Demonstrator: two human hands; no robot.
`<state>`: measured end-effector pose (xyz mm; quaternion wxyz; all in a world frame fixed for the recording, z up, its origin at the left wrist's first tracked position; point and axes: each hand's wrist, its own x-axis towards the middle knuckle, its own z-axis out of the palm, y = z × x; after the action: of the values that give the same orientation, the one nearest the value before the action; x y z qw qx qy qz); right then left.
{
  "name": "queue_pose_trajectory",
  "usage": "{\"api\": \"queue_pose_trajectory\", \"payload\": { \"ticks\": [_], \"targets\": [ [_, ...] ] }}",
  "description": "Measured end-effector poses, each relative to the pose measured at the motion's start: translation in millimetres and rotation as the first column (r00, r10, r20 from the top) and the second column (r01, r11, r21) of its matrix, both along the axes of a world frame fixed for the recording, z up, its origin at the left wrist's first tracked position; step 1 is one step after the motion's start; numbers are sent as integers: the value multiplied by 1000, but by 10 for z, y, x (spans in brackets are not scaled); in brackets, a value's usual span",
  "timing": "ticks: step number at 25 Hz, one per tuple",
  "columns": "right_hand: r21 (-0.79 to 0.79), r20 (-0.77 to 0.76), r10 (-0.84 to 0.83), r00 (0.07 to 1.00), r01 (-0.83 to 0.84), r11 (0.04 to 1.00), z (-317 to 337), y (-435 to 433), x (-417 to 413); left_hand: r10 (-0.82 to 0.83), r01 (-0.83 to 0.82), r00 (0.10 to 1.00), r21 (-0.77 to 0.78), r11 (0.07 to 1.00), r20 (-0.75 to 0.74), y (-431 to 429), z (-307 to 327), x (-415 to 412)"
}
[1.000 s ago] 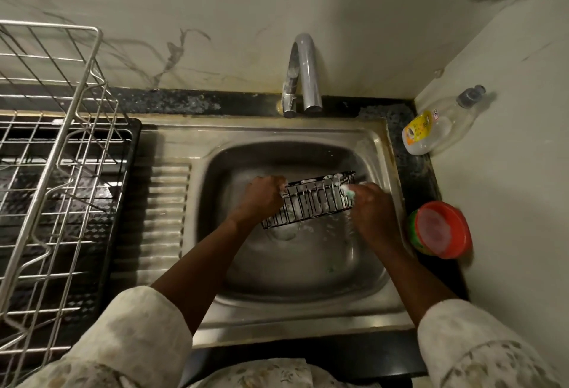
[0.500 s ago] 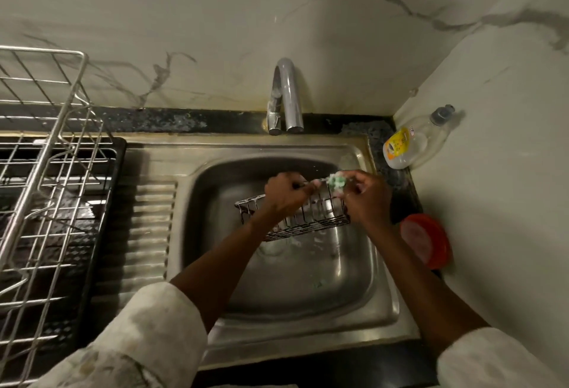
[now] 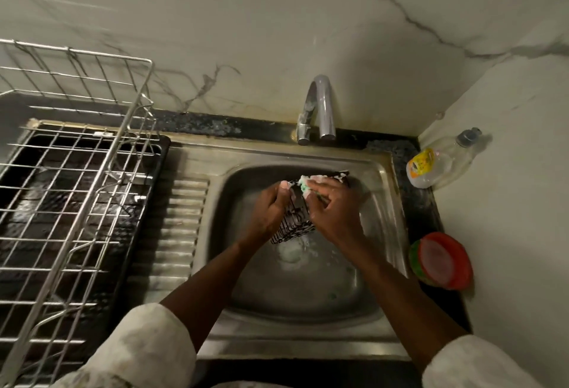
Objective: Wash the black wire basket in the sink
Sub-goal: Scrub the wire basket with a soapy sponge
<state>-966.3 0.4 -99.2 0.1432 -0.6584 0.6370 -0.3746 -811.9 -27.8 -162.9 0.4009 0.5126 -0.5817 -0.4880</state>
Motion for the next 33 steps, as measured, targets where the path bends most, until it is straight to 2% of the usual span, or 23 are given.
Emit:
{"api": "queue_pose_trajectory", "payload": {
  "ticks": [4, 7, 9, 13, 14, 17, 19, 22, 24, 26, 30, 33],
  "targets": [
    [-23, -129, 152, 980, -156, 988, -98, -82, 185, 118, -118, 993, -19, 993, -14, -22, -70, 119],
    [15, -207, 229, 951, -231, 973, -108, -123, 307, 82, -80, 997, -105, 991, 15, -36, -27, 194],
    [-14, -269, 282, 921, -296, 955, -138, -93, 348, 28, -26, 999, -92, 995, 17, -108, 20, 258],
    [6, -401, 527, 749, -573, 819, -298, 208, 336, -53, 58, 985, -23, 998, 166, -279, 96, 343],
    [1, -405, 513, 757, -560, 828, -318, 234, 302, -63, 71, 977, -33, 997, 203, -294, 112, 342],
    [-55, -332, 307, 892, -343, 938, -243, 19, 236, -80, 96, 965, -51, 994, 249, -254, 138, 349],
    [-52, -328, 254, 910, -286, 957, -177, -172, 258, -98, 119, 959, -64, 991, 266, -217, 122, 366],
    [28, -331, 327, 885, -337, 941, -160, -175, 340, -100, 121, 961, -68, 990, 260, -231, 145, 402],
    [44, -388, 460, 799, -483, 875, -194, -32, 325, -109, 137, 953, -81, 987, 282, -230, 151, 406],
    [32, -441, 504, 742, -549, 835, -221, 64, 232, -135, 161, 939, -57, 985, 315, -206, 177, 363],
    [-27, -385, 294, 875, -329, 944, -214, 53, 107, -120, 143, 933, -43, 989, 340, -211, 192, 347],
    [-27, -373, 93, 923, -111, 993, -260, 164, -46, -140, 156, 927, -19, 988, 348, -211, 219, 402]
  ]
}}
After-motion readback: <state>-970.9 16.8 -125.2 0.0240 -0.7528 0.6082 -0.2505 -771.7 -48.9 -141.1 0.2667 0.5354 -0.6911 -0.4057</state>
